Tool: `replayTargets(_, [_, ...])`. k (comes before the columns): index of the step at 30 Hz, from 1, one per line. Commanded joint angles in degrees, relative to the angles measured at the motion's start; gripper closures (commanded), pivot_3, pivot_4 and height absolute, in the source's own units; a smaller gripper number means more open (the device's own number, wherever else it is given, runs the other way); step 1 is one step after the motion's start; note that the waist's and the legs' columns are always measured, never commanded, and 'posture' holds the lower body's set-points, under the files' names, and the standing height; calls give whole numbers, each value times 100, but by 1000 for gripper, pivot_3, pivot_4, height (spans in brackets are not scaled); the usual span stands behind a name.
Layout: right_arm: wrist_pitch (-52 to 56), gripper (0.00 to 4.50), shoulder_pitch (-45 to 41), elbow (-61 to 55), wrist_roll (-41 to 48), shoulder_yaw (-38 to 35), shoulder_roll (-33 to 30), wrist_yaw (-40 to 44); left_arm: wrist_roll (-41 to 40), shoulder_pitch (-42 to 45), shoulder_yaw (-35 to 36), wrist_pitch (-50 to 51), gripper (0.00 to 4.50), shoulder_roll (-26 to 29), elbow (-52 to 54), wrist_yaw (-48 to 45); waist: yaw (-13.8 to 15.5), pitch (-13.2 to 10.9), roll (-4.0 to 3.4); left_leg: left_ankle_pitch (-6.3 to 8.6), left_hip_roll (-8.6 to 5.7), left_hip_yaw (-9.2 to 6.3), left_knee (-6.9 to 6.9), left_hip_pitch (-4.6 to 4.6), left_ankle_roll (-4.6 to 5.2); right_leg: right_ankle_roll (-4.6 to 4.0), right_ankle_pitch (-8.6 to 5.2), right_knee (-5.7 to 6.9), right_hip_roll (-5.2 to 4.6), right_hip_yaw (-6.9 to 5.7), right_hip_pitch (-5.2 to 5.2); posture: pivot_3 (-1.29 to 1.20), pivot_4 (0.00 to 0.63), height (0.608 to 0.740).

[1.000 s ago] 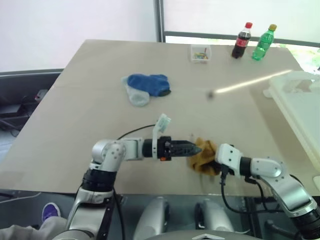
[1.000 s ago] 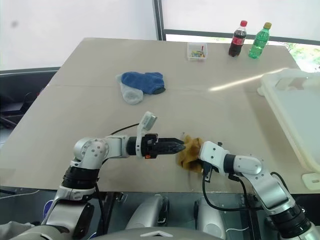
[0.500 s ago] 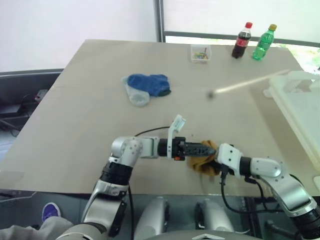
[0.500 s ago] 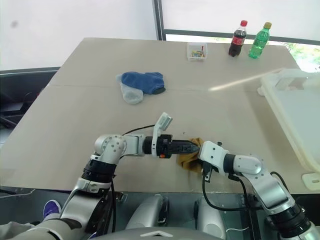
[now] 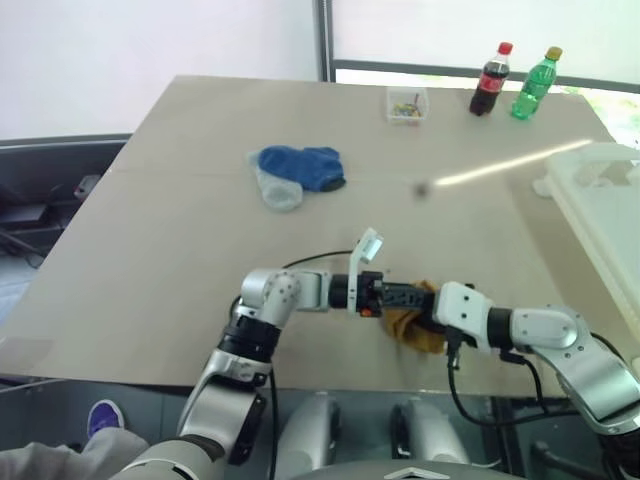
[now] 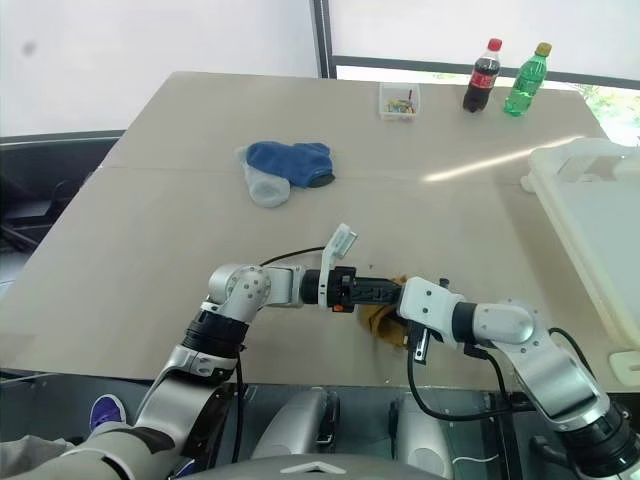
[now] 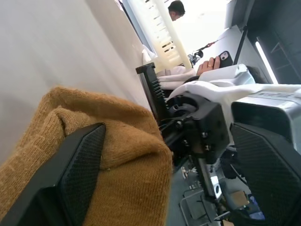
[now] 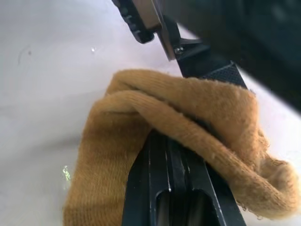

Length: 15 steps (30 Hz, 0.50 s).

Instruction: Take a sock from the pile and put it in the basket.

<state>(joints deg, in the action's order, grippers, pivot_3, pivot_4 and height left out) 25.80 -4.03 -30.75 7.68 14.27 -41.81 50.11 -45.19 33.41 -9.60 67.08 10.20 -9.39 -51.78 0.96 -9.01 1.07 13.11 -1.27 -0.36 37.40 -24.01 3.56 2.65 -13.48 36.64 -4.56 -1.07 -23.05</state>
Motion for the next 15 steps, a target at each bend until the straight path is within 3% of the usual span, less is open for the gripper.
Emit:
replayTargets(1, [120,4500,-36,-375,87,-254,-172,28,-89,55,34,-2,20,-56,56,-153,0,-2,0,0,0,0,0,0,0,0,0,0,0,0,0,0,150,729])
replayTargets(10, [541,4500,674,-1041,455,-1298,-731,21,261,165,-470,-29,20,108,-124,-490,25,-9,-1,0,-3,-6,1,-18,0,4,2,-1,-1,-10,-10,0,150,729])
replayTargets(15, [621,4500,1376,-1396,1074,-2296,-540,-62,632,218,-834,-446,20,205,-262,-816,78,-9,-2,-1,-5,-10,6,-45,0,13,8,-3,-1,-14,-30,0,150,729])
